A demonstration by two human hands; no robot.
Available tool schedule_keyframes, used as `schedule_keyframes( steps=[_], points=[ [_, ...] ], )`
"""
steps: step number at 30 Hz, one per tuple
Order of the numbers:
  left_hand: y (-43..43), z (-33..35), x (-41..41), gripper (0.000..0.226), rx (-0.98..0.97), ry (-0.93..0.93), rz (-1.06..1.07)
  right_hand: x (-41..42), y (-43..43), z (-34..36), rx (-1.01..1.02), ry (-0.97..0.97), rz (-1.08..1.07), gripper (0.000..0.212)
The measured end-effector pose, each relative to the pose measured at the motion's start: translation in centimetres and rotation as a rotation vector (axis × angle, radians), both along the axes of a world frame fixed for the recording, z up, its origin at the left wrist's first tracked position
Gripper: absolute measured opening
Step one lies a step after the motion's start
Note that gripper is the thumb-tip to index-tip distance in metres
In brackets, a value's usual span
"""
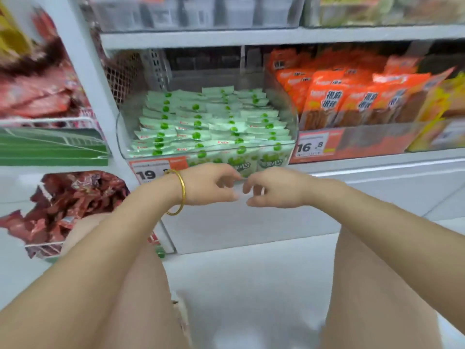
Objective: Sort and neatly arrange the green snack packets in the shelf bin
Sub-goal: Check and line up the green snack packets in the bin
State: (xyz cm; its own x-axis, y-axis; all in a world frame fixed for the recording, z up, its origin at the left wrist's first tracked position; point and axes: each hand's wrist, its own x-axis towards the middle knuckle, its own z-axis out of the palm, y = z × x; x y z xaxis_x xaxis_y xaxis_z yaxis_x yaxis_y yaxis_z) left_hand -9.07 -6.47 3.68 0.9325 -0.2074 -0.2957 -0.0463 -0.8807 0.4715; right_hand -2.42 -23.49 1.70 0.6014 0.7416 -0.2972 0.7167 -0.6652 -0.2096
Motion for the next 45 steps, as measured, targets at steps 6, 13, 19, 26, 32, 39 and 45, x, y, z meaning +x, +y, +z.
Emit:
schedule_keyframes(
  steps=[6,13,19,26,32,39,45],
  points=[
    [1.2,5.9,2.2,0.030,-0.181,-0.451,0.142,2.2,0.1,6.7,0.228,-0.186,-0.109,0.029],
    [3.6,3.7,11.7,0.042,0.165,-0.460,0.193,9.2,2.7,5.3,0.378,-0.395,-0.279,0.028],
    [4.3,0.9,17.1,0.051,0.235,-0.428,0.230,16.1,6.0,5.3,0.335,-0.479,-0.455,0.041],
    [4.5,-0.6,19.3,0.052,0.179,-0.426,0.267,19.1,7.5,4.6,0.217,-0.360,-0.478,0.032],
    [4.5,-1.1,19.0,0.050,0.178,-0.442,0.257,20.6,8.6,3.2,0.078,-0.380,-0.522,0.033],
    [4.5,-1.0,18.5,0.049,0.174,-0.429,0.275,19.5,9.2,2.9,0.109,-0.445,-0.607,0.024],
    [4.4,-0.8,18.1,0.049,0.159,-0.429,0.277,19.3,9.1,3.1,0.190,-0.408,-0.676,0.025]
  ],
)
